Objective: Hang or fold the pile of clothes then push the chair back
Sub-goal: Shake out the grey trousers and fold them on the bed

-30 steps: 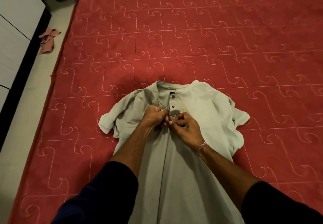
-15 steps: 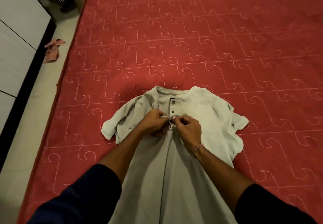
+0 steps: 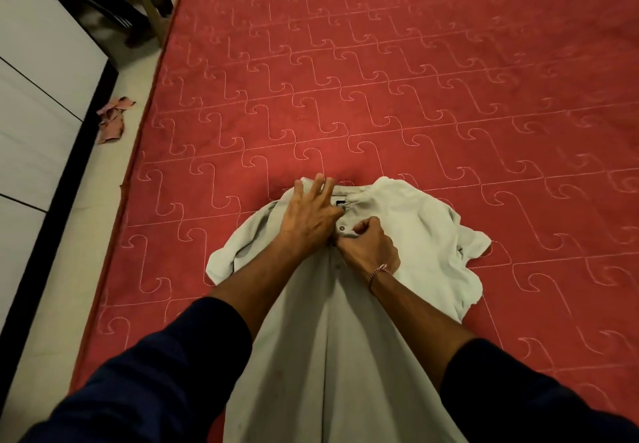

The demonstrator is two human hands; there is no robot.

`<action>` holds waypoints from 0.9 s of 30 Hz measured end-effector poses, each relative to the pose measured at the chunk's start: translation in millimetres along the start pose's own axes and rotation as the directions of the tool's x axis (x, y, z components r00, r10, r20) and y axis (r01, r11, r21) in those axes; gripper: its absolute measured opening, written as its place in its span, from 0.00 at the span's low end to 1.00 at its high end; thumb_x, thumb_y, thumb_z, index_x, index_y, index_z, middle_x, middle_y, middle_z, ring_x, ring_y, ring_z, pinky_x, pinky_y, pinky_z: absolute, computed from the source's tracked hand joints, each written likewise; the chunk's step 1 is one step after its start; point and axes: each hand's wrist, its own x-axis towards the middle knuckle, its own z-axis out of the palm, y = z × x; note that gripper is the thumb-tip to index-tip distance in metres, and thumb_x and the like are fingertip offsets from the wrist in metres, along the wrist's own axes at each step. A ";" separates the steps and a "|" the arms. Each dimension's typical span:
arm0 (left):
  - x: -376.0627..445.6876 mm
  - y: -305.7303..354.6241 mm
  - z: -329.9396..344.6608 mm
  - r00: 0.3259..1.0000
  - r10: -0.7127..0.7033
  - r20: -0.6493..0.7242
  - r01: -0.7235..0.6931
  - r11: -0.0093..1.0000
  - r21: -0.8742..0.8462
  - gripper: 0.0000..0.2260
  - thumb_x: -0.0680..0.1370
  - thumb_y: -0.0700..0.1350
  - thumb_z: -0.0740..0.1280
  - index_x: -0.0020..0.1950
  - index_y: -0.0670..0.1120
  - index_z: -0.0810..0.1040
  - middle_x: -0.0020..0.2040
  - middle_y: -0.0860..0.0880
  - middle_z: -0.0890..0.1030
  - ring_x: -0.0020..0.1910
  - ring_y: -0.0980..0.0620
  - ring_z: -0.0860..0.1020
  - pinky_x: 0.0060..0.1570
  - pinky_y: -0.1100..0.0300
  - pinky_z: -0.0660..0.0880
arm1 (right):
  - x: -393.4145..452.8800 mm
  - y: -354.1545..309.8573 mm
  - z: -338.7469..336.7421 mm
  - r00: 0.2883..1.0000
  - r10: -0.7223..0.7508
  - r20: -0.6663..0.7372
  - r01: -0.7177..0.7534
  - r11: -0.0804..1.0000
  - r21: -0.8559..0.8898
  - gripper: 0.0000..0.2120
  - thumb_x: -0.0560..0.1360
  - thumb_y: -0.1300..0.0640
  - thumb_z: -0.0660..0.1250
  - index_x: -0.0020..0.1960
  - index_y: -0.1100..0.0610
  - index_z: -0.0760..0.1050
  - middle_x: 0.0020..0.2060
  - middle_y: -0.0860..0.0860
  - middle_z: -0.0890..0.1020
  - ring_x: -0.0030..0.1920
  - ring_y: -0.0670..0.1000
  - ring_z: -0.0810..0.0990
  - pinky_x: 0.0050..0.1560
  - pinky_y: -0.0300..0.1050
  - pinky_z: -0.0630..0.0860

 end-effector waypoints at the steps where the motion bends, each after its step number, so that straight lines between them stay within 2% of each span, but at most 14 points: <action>1: 1.8 -1.9 -1.4 0.999 0.038 0.011 -0.038 0.999 0.008 0.16 0.80 0.54 0.63 0.68 0.56 0.72 0.77 0.40 0.58 0.77 0.38 0.54 0.71 0.37 0.58 | 0.1 -1.3 -1.4 1.000 -0.017 0.012 0.017 1.000 -0.021 0.23 0.65 0.37 0.74 0.51 0.47 0.69 0.44 0.46 0.80 0.46 0.53 0.80 0.48 0.47 0.77; 3: 6.4 -5.0 -2.8 0.993 0.119 -0.001 -0.118 0.992 0.040 0.15 0.80 0.52 0.64 0.67 0.55 0.73 0.77 0.41 0.59 0.78 0.39 0.55 0.75 0.39 0.55 | 0.5 -2.0 -3.5 0.998 -0.060 0.033 0.062 0.996 -0.060 0.23 0.67 0.40 0.75 0.53 0.47 0.69 0.45 0.47 0.79 0.47 0.54 0.80 0.46 0.46 0.74; 5: 10.2 -7.5 -4.6 0.987 0.160 -0.013 -0.160 0.986 0.038 0.13 0.80 0.50 0.63 0.65 0.53 0.77 0.73 0.43 0.68 0.74 0.42 0.63 0.76 0.43 0.55 | 0.2 -4.3 -4.1 0.995 -0.096 0.030 0.098 0.991 -0.093 0.22 0.68 0.41 0.74 0.55 0.49 0.69 0.47 0.48 0.80 0.49 0.55 0.80 0.46 0.45 0.71; 8: 14.7 -12.8 -8.1 0.994 0.105 0.034 -0.103 0.993 -0.057 0.13 0.78 0.54 0.67 0.60 0.51 0.80 0.61 0.47 0.80 0.64 0.46 0.74 0.75 0.45 0.57 | -1.4 -7.0 -0.8 0.989 -0.148 -0.018 0.145 0.982 -0.122 0.19 0.70 0.41 0.71 0.53 0.49 0.70 0.48 0.51 0.83 0.50 0.57 0.81 0.47 0.49 0.75; 10: 16.8 -20.4 -10.0 0.997 0.034 0.070 -0.019 0.979 -0.204 0.12 0.75 0.55 0.71 0.52 0.49 0.81 0.53 0.49 0.83 0.58 0.48 0.77 0.74 0.47 0.61 | 0.0 -7.6 0.4 0.986 -0.148 -0.074 0.141 0.985 -0.095 0.16 0.71 0.40 0.69 0.50 0.50 0.72 0.47 0.50 0.83 0.49 0.57 0.81 0.48 0.50 0.76; 12: 17.6 -29.9 -11.1 0.993 -0.011 0.118 0.058 0.914 -0.401 0.10 0.74 0.53 0.73 0.49 0.48 0.83 0.49 0.50 0.83 0.52 0.51 0.79 0.67 0.50 0.70 | 3.5 -6.3 1.0 0.977 -0.168 -0.128 0.165 0.986 -0.033 0.12 0.72 0.43 0.69 0.47 0.50 0.74 0.44 0.48 0.82 0.46 0.54 0.80 0.47 0.50 0.77; 14: 17.9 -37.1 -9.5 0.984 -0.035 0.175 0.133 0.799 -0.586 0.08 0.74 0.49 0.75 0.50 0.47 0.85 0.46 0.51 0.83 0.45 0.52 0.80 0.50 0.54 0.78 | 5.7 -2.2 1.9 0.970 -0.192 -0.149 0.204 0.977 0.068 0.07 0.73 0.47 0.71 0.45 0.50 0.76 0.40 0.46 0.82 0.43 0.51 0.81 0.45 0.48 0.79; 16: 16.1 -38.7 -6.2 0.974 -0.070 0.213 0.206 0.656 -0.726 0.06 0.73 0.47 0.76 0.46 0.46 0.85 0.39 0.50 0.82 0.36 0.54 0.76 0.36 0.58 0.72 | 7.8 7.4 4.5 0.973 -0.184 -0.137 0.213 0.948 0.236 0.05 0.73 0.50 0.73 0.43 0.51 0.78 0.37 0.45 0.83 0.40 0.48 0.82 0.45 0.50 0.81; 17: 14.7 -37.2 -4.2 0.972 -0.091 0.218 0.229 0.593 -0.772 0.05 0.73 0.46 0.76 0.44 0.45 0.85 0.37 0.49 0.81 0.33 0.54 0.74 0.33 0.58 0.70 | 8.2 12.8 4.4 0.976 -0.181 -0.124 0.211 0.927 0.311 0.06 0.74 0.50 0.73 0.43 0.51 0.80 0.36 0.45 0.83 0.39 0.47 0.82 0.45 0.52 0.82; 18: 13.7 -34.0 -0.3 0.970 -0.113 0.216 0.242 0.549 -0.800 0.05 0.73 0.46 0.76 0.43 0.45 0.85 0.36 0.48 0.82 0.32 0.53 0.74 0.32 0.56 0.69 | 8.9 19.0 4.6 0.978 -0.182 -0.103 0.208 0.903 0.377 0.07 0.74 0.49 0.73 0.43 0.51 0.81 0.36 0.46 0.84 0.38 0.47 0.83 0.45 0.54 0.82; 20: 12.9 -24.7 8.9 0.965 -0.159 0.209 0.262 0.522 -0.812 0.06 0.75 0.47 0.74 0.44 0.45 0.86 0.36 0.46 0.83 0.31 0.52 0.74 0.33 0.55 0.70 | 9.9 27.7 2.4 0.981 -0.191 -0.042 0.187 0.855 0.483 0.09 0.74 0.47 0.73 0.44 0.52 0.84 0.36 0.48 0.85 0.39 0.50 0.85 0.46 0.56 0.83; 22: 12.1 -15.7 17.3 0.949 -0.218 0.227 0.310 0.524 -0.794 0.09 0.76 0.49 0.72 0.42 0.44 0.86 0.34 0.45 0.83 0.31 0.50 0.75 0.34 0.56 0.70 | 9.8 30.7 -3.2 0.981 -0.194 0.010 0.156 0.818 0.554 0.07 0.76 0.52 0.74 0.47 0.56 0.85 0.37 0.51 0.86 0.39 0.53 0.85 0.47 0.53 0.83; 24: 12.5 -6.9 23.7 0.922 -0.294 0.253 0.370 0.470 -0.802 0.13 0.77 0.51 0.71 0.39 0.43 0.84 0.33 0.46 0.82 0.34 0.48 0.78 0.43 0.54 0.73 | 8.7 30.1 -9.8 0.983 -0.177 0.049 0.109 0.778 0.618 0.05 0.76 0.59 0.74 0.49 0.61 0.84 0.38 0.55 0.87 0.39 0.54 0.86 0.45 0.48 0.83; 27: 8.2 13.0 28.8 0.876 -0.405 0.264 0.425 0.386 -0.819 0.17 0.78 0.53 0.70 0.39 0.41 0.83 0.29 0.51 0.78 0.33 0.56 0.75 0.59 0.51 0.67 | 8.2 28.7 -13.5 0.982 -0.140 0.125 0.009 0.703 0.711 0.07 0.74 0.61 0.75 0.50 0.64 0.83 0.41 0.58 0.87 0.39 0.53 0.85 0.46 0.49 0.83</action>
